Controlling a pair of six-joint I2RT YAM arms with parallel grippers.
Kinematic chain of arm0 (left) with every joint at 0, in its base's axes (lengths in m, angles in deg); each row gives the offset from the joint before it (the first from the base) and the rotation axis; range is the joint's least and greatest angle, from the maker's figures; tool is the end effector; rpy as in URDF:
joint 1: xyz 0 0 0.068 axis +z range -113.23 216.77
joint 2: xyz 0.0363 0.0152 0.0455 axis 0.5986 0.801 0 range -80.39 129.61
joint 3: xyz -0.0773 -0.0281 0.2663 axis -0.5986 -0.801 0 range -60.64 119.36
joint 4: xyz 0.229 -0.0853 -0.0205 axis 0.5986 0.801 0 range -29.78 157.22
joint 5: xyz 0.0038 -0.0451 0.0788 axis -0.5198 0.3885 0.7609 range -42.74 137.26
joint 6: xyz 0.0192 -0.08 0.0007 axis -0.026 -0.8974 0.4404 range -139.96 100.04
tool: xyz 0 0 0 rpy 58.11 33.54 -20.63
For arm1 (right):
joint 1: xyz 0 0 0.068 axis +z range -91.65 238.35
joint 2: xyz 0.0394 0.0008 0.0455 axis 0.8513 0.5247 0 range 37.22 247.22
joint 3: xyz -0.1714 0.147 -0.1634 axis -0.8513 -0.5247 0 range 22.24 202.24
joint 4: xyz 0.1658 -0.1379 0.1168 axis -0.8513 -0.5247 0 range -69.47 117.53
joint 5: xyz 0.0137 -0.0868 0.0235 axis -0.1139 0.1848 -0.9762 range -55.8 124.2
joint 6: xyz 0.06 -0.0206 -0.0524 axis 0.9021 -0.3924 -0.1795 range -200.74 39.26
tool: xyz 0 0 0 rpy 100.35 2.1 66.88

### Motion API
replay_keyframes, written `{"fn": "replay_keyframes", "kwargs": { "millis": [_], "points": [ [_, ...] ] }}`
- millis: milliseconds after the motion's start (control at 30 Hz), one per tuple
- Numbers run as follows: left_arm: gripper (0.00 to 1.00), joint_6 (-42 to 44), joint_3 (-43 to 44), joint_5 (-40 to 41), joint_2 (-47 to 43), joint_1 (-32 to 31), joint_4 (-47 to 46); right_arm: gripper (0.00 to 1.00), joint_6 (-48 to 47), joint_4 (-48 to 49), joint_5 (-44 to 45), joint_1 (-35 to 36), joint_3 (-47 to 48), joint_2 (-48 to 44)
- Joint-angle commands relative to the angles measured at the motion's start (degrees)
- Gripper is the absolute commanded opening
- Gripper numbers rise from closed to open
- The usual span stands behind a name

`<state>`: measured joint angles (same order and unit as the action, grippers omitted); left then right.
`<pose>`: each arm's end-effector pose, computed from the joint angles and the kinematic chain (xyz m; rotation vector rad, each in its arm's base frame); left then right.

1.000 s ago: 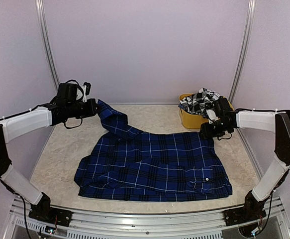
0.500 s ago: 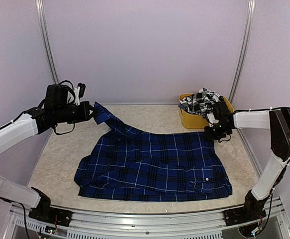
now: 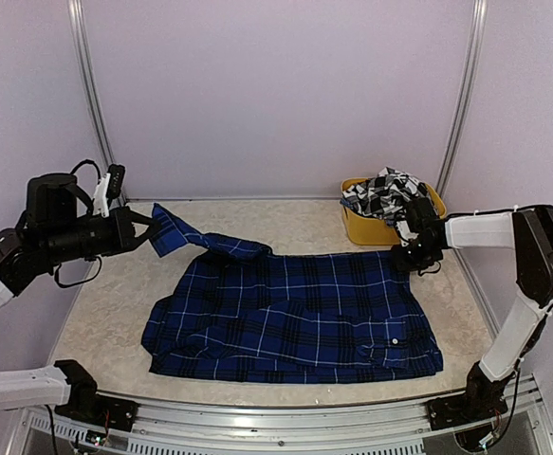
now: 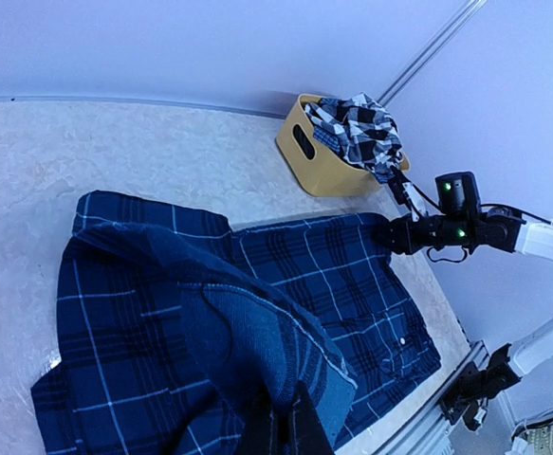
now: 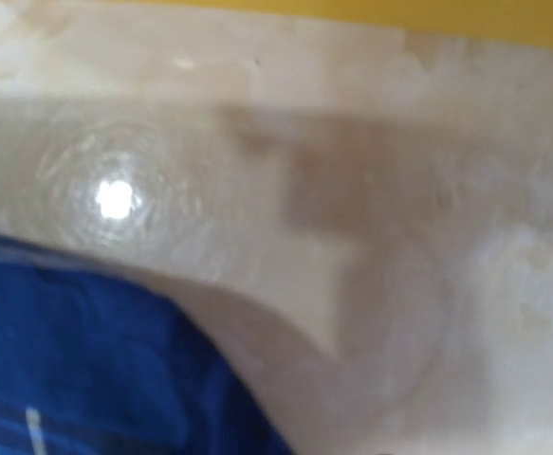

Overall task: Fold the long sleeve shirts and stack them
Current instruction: Fold the 1/3-folded shirt at the center of the board.

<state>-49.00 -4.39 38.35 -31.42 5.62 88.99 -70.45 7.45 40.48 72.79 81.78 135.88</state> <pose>0.1616 -0.1106 0.3524 0.1454 2.0324 -0.8319 0.3404 0.0797 0.1587 -0.0547 2.5934 0.0140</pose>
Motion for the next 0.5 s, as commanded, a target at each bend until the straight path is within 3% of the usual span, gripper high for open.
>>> {"fn": "replay_keyframes", "kwargs": {
  "millis": [0,267,467],
  "points": [
    [0.00,-6.36,-0.11,0.33,-6.25,-3.65,7.91,0.43,1.02,0.04,-0.19,-0.63,-1.80,-2.57],
    [0.00,-12.19,0.92,2.58,-11.02,-13.76,15.77,0.52,1.45,-1.39,-6.05,-0.24,-4.47,-9.20],
    [0.00,-8.97,0.99,-0.21,-14.43,-15.34,15.94,0.58,1.78,-4.38,-9.83,-0.03,-4.40,-14.01]
  ]
}}
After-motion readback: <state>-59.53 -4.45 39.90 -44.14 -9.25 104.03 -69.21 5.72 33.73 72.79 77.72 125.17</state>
